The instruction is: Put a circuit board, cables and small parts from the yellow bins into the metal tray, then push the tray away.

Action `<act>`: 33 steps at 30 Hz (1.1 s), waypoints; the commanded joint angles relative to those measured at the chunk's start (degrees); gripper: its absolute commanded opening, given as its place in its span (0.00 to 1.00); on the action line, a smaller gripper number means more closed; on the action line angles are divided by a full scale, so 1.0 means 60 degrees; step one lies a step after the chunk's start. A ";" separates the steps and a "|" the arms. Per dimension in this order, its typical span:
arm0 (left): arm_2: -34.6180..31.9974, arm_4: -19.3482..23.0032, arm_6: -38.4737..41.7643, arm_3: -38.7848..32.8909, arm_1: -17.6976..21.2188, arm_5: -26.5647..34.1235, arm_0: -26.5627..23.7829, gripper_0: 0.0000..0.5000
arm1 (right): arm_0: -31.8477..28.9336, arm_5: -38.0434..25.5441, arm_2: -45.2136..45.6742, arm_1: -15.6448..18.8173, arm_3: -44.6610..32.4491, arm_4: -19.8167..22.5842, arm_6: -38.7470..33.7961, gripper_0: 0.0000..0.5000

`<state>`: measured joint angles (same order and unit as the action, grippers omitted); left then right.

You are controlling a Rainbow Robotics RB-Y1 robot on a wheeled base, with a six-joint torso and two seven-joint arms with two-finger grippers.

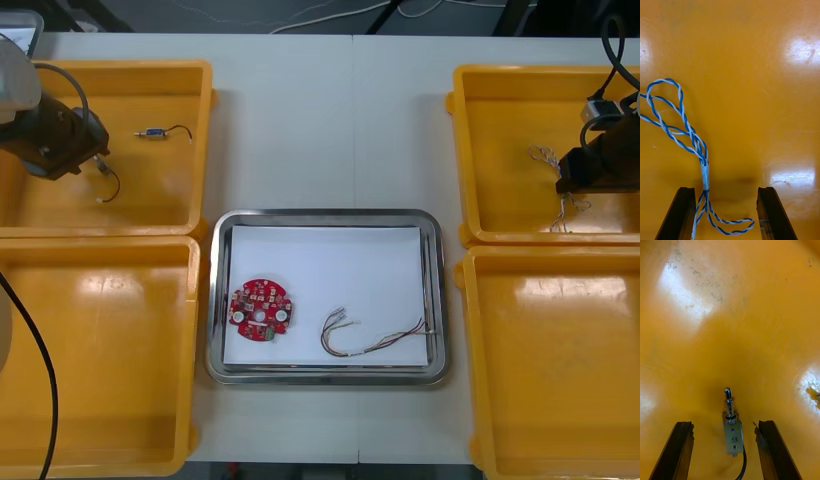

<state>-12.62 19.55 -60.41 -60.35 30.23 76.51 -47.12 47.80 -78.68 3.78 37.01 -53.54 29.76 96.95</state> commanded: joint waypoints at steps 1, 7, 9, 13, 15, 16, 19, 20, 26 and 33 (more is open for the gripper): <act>0.0389 -0.0152 0.0913 0.0258 -0.0044 -0.0476 -0.0511 1.00 | 0.0456 0.0061 -0.0133 -0.0235 -0.0042 0.0050 -0.0060 0.95; 0.0404 -0.0079 0.0943 0.0273 -0.0219 -0.0315 -0.0497 1.00 | 0.0442 0.0046 -0.0147 -0.0338 -0.0057 -0.0009 -0.0119 0.95; 0.0404 -0.0108 0.0943 0.0258 -0.0263 -0.0315 -0.0497 1.00 | 0.0427 0.0046 -0.0177 -0.0352 -0.0028 -0.0009 -0.0148 0.95; 0.0462 -0.0123 0.0972 0.0258 -0.0278 -0.0256 -0.0482 0.78 | 0.0442 0.0076 -0.0177 -0.0367 0.0148 -0.0023 -0.0148 0.95; 0.0506 -0.0138 0.0972 0.0258 -0.0278 -0.0227 -0.0497 0.68 | 0.0427 0.0149 -0.0177 -0.0367 0.0236 -0.0038 -0.0104 0.95; 0.0550 -0.0138 0.0972 0.0273 -0.0278 -0.0227 -0.0497 0.60 | 0.0427 0.0193 -0.0177 -0.0367 0.0265 -0.0038 -0.0119 0.95; 0.0624 -0.0123 0.1001 0.0258 -0.0278 -0.0183 -0.0482 0.28 | 0.0442 0.0222 -0.0177 -0.0367 0.0309 -0.0053 -0.0104 0.91; 0.0638 -0.0123 0.1001 0.0258 -0.0278 -0.0169 -0.0482 0.22 | 0.0427 0.0222 -0.0191 -0.0382 0.0309 -0.0053 -0.0119 0.88; 0.0638 -0.0064 0.1016 0.0258 -0.0278 -0.0066 -0.0497 0.00 | 0.0427 0.0207 -0.0191 -0.0382 0.0309 -0.0067 -0.0148 0.12; 0.0638 -0.0064 0.0957 0.0243 -0.0278 -0.0007 -0.0482 0.00 | 0.0442 0.0222 -0.0177 -0.0367 0.0309 -0.0067 -0.0148 0.00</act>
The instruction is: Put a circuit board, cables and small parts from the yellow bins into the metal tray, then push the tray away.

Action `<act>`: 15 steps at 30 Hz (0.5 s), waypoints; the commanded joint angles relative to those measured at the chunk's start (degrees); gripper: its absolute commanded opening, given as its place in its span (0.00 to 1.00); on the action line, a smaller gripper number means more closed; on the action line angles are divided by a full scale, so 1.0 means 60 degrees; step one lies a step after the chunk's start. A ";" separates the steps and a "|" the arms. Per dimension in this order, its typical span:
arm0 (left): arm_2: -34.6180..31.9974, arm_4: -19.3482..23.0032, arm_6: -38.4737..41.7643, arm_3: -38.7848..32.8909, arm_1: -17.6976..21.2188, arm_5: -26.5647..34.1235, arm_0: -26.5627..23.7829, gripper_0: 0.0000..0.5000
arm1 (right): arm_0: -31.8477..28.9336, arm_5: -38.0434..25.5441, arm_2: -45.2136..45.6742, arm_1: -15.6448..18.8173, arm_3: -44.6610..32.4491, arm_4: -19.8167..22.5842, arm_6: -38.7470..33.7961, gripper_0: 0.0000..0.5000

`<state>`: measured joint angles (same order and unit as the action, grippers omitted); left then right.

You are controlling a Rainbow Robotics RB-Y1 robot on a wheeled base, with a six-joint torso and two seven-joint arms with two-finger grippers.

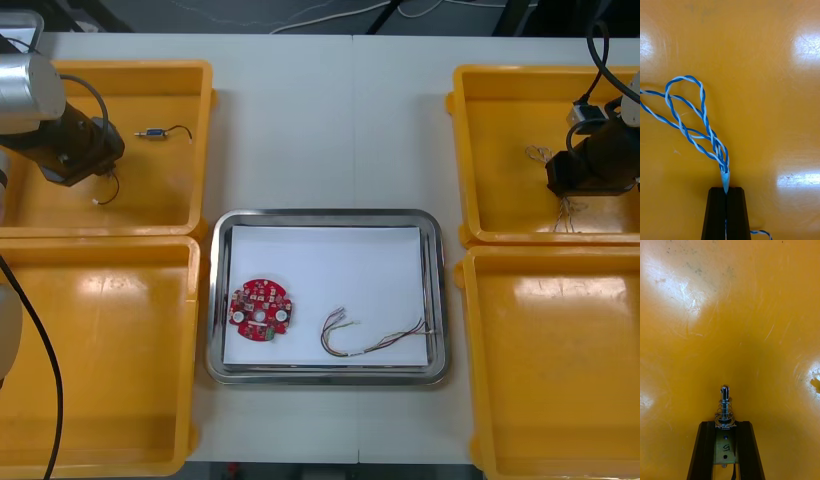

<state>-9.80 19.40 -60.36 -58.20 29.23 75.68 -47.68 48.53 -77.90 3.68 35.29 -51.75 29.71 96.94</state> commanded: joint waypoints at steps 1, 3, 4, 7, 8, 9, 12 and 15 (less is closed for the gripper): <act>0.0169 -0.0069 0.0934 -0.0144 -0.0111 0.0190 -0.0387 0.00 | 0.0320 0.0093 -0.0174 -0.0052 -0.0004 -0.0074 -0.0117 0.00; 0.0169 -0.0098 0.0919 -0.0305 -0.0111 0.0365 -0.0387 0.00 | 0.0320 0.0078 -0.0160 -0.0008 -0.0062 -0.0059 -0.0103 0.00; 0.0169 -0.0098 0.0934 -0.0451 -0.0111 0.0541 -0.0387 0.00 | 0.0320 0.0093 -0.0130 0.0021 -0.0135 -0.0059 -0.0103 0.00; 0.0154 -0.0127 0.0978 -0.0891 -0.0111 0.1069 -0.0387 0.00 | 0.0320 0.0078 -0.0116 0.0124 -0.0297 -0.0059 -0.0088 0.00; 0.0139 -0.0142 0.0993 -0.1052 -0.0111 0.1303 -0.0373 0.00 | 0.0320 0.0078 -0.0116 0.0168 -0.0370 -0.0059 -0.0073 0.00; 0.0125 -0.0157 0.0993 -0.1154 -0.0111 0.1405 -0.0387 0.00 | 0.0320 0.0078 -0.0116 0.0183 -0.0399 -0.0059 -0.0073 0.00; 0.0051 -0.0186 0.1036 -0.1594 -0.0111 0.2035 -0.0373 0.00 | 0.0320 0.0034 -0.0086 0.0314 -0.0604 -0.0015 -0.0044 0.00; 0.0022 -0.0201 0.1066 -0.2048 -0.0111 0.2607 -0.0373 0.00 | 0.0320 -0.0171 0.0016 0.0432 -0.0809 0.0014 0.0000 0.00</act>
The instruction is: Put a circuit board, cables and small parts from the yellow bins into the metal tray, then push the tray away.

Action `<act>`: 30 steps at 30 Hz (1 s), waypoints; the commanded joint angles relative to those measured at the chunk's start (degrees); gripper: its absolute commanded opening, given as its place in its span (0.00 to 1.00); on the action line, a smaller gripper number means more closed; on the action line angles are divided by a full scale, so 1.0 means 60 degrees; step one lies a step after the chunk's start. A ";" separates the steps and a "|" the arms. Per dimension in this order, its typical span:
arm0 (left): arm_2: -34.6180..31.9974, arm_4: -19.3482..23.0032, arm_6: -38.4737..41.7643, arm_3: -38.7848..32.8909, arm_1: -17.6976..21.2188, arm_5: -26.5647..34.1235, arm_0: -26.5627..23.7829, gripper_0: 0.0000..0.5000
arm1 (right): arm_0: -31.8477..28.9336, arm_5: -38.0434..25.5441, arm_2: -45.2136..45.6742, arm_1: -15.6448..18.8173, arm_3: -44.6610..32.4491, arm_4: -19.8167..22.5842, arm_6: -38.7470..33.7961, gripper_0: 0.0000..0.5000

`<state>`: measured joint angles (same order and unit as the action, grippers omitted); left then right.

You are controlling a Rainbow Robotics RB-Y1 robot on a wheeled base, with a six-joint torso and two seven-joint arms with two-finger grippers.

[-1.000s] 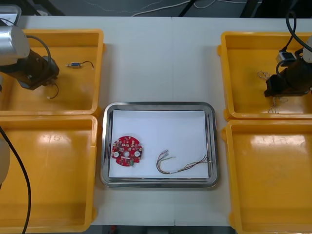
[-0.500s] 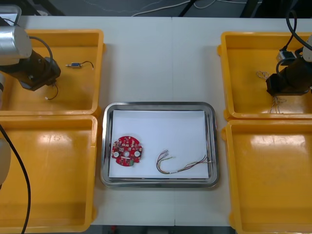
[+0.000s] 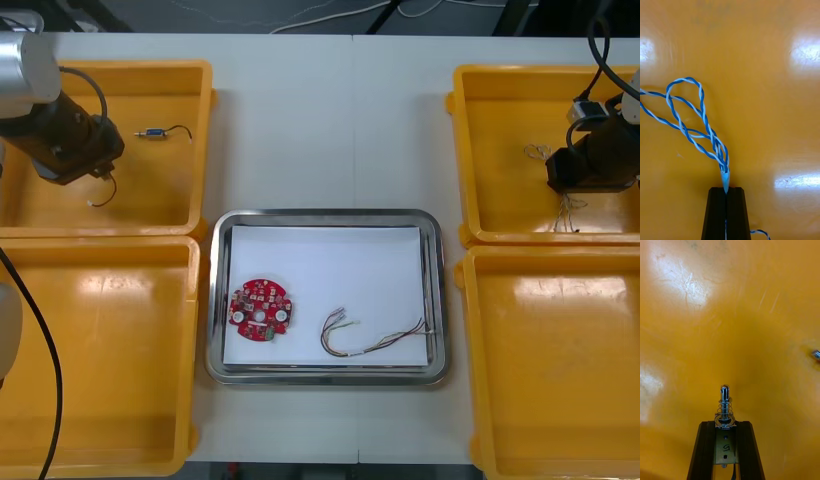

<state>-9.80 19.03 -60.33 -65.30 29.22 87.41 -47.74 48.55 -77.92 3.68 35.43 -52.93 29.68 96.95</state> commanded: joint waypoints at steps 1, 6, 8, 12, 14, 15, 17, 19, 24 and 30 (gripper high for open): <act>0.0007 -0.0140 0.1061 -0.1040 -0.0109 0.0856 -0.0363 0.00 | 0.0316 -0.0300 0.0075 0.0452 -0.0700 0.0018 0.0014 0.00; 0.0007 -0.0126 0.1134 -0.1611 -0.0094 0.1603 -0.0363 0.00 | 0.0316 -0.1120 0.0353 0.0570 -0.1286 -0.0084 0.0131 0.00; 0.0007 -0.0082 0.1178 -0.1772 -0.0094 0.1793 -0.0363 0.00 | 0.0316 -0.1355 0.0427 0.0599 -0.1432 -0.0084 0.0161 0.00; 0.0007 0.0021 0.1310 -0.2300 -0.0094 0.2496 -0.0349 0.00 | 0.0316 -0.2116 0.0632 0.0745 -0.1989 -0.0113 0.0380 0.00; 0.0022 0.0080 0.1339 -0.2505 -0.0109 0.2775 -0.0363 0.00 | 0.0316 -0.2336 0.0705 0.0789 -0.2194 -0.0143 0.0747 0.00; 0.0007 0.0124 0.1354 -0.2651 -0.0094 0.2951 -0.0363 0.00 | 0.0316 -0.2512 0.0822 0.0819 -0.2282 -0.0157 0.0966 0.00; 0.0022 0.0197 0.1398 -0.2856 -0.0109 0.3185 -0.0363 0.00 | 0.0316 -0.2746 0.1027 0.0848 -0.2399 -0.0187 0.1303 0.00; 0.0051 0.0270 0.1427 -0.3061 -0.0109 0.3463 -0.0349 0.00 | 0.0316 -0.3024 0.1335 0.0848 -0.2531 -0.0216 0.1699 0.00; 0.0359 0.0329 0.1544 -0.3501 -0.0109 0.3654 -0.0261 0.00 | 0.0302 -0.3610 0.1481 0.0848 -0.3087 -0.0392 0.1963 0.00; 0.0740 0.0548 0.1764 -0.4394 -0.0094 0.3698 0.0252 0.00 | 0.0316 -0.4504 0.1481 0.0731 -0.4171 -0.0524 0.2124 0.00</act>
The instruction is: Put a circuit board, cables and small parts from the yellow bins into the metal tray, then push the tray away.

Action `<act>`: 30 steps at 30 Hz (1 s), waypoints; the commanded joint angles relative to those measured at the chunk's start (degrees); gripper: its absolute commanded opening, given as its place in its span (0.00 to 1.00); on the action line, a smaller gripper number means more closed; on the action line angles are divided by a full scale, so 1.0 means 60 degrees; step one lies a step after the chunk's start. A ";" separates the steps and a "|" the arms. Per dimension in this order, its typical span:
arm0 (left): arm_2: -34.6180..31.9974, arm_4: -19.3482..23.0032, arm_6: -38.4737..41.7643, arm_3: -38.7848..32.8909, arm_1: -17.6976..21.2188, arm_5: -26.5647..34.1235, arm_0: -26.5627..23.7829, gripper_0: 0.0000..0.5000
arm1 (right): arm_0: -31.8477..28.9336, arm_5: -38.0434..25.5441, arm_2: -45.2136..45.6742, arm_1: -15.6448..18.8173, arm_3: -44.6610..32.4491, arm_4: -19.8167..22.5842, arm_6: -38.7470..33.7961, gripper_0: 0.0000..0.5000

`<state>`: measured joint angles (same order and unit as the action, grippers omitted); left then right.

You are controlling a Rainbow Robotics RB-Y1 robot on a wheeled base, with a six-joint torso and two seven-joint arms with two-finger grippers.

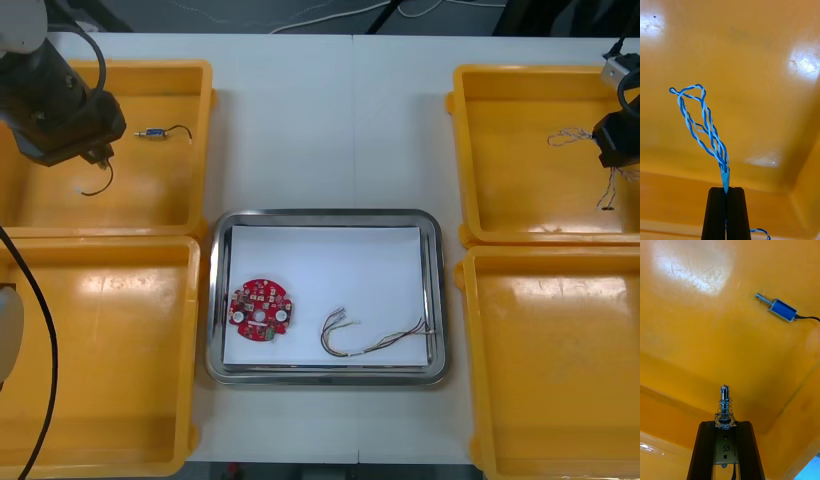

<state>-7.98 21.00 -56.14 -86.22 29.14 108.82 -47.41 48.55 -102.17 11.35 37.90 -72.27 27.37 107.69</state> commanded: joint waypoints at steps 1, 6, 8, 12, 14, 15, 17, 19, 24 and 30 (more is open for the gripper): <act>0.0510 0.0279 0.1109 -0.0967 -0.0081 0.0144 0.0211 0.00 | 0.0316 -0.0578 0.0203 0.0261 -0.1138 -0.0138 0.0391 0.00; 0.0832 0.0469 0.1271 -0.1187 -0.0081 0.0196 0.0226 0.00 | 0.0302 -0.0945 0.0174 -0.0061 -0.1827 -0.0328 0.0640 0.00; 0.1169 0.0586 0.1388 -0.1363 -0.0081 0.0196 0.0255 0.00 | 0.0316 -0.1106 0.0028 -0.0222 -0.2208 -0.0372 0.0816 0.00; 0.1536 0.0689 0.1534 -0.1480 -0.0096 0.0196 0.0299 0.00 | 0.0316 -0.1223 -0.0265 -0.0442 -0.2574 -0.0431 0.1153 0.00; 0.1653 0.0791 0.1608 -0.1641 -0.0096 0.0196 0.0402 0.00 | 0.0302 -0.1223 -0.0309 -0.0632 -0.2720 -0.0475 0.1593 0.00; 0.1682 0.0835 0.1637 -0.1685 -0.0096 0.0196 0.0416 0.00 | 0.0316 -0.1252 -0.0295 -0.0662 -0.2750 -0.0475 0.1680 0.00; 0.1726 0.0996 0.1710 -0.1802 -0.0096 0.0196 0.0475 0.00 | 0.0316 -0.1296 -0.0309 -0.0750 -0.2823 -0.0475 0.1885 0.00; 0.1770 0.1202 0.1783 -0.1905 -0.0081 0.0196 0.0504 0.00 | 0.0316 -0.1304 -0.0280 -0.0896 -0.2940 -0.0445 0.2047 0.00; 0.2239 0.1407 0.2223 -0.2183 -0.0067 0.0196 0.0504 0.00 | 0.0302 -0.1304 -0.0280 -0.1292 -0.3350 -0.0387 0.2149 0.00; 0.2751 0.1612 0.2706 -0.2535 -0.0067 0.0196 0.0519 0.00 | 0.0302 -0.1304 -0.0295 -0.1409 -0.3658 -0.0240 0.2178 0.00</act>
<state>6.55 29.73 -47.03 -98.52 29.10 109.54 -44.66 48.55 -109.63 10.29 30.08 -91.73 25.15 119.87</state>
